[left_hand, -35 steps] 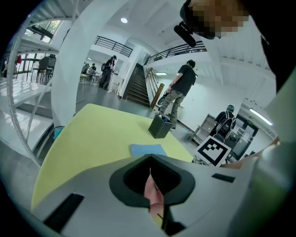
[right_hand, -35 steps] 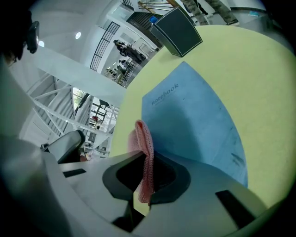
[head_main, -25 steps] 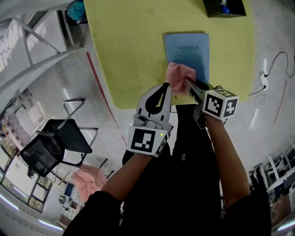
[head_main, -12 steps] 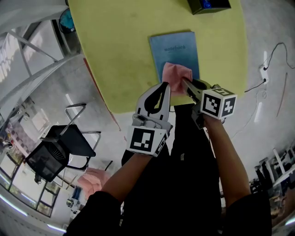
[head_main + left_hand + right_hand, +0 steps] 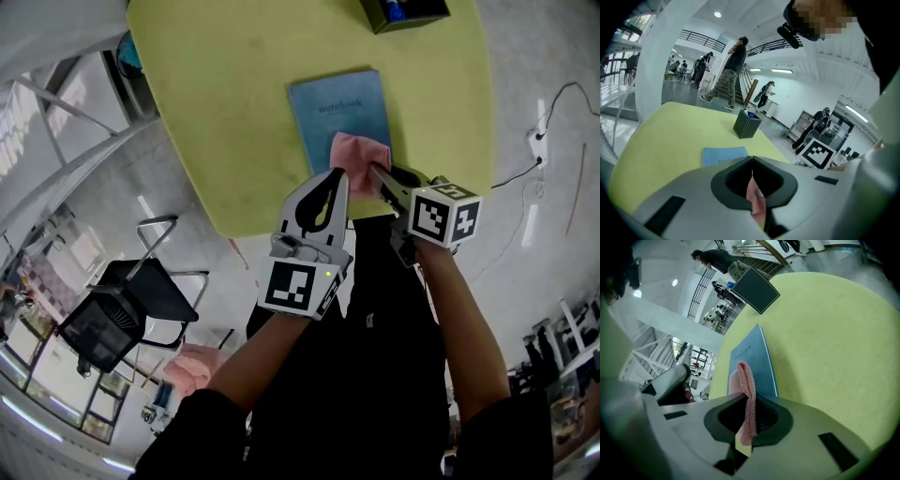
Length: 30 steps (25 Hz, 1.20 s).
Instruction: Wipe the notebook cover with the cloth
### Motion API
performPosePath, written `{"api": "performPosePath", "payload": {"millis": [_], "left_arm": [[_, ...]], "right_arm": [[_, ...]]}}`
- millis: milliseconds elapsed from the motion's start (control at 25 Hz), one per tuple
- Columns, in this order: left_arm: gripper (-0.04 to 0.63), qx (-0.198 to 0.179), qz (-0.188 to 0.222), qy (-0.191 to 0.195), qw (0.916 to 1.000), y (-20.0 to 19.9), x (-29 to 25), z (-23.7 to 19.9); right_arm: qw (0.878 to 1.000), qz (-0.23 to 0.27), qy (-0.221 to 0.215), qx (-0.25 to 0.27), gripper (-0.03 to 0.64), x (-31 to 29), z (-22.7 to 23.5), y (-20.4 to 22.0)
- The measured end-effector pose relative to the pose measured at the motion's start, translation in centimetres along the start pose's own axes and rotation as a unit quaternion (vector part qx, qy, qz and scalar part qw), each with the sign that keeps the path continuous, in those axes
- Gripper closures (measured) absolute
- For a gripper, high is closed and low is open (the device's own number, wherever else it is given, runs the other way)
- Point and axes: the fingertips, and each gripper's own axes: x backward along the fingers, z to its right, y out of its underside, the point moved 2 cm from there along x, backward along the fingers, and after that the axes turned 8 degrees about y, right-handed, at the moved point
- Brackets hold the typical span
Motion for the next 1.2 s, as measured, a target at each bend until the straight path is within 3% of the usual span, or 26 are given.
{"api": "performPosePath", "payload": {"millis": [400, 840, 1200], "left_arm": [[0.578, -0.002, -0.008, 0.012, 0.9999, -0.3, -1.4, 0.8], [0.578, -0.002, -0.011, 0.023, 0.9997, 0.2, -2.3, 1.4], [0.578, 0.009, 0.001, 0.020, 0.9998, 0.4, -1.4, 0.7]], "right_arm": [[1.000, 0.002, 0.000, -0.028, 0.577, 1.4, 1.8, -0.9], [1.000, -0.012, -0.008, -0.022, 0.577, 1.7, 3.1, -0.8], [0.999, 0.004, 0.011, -0.034, 0.575, 2.4, 5.2, -1.7]]}}
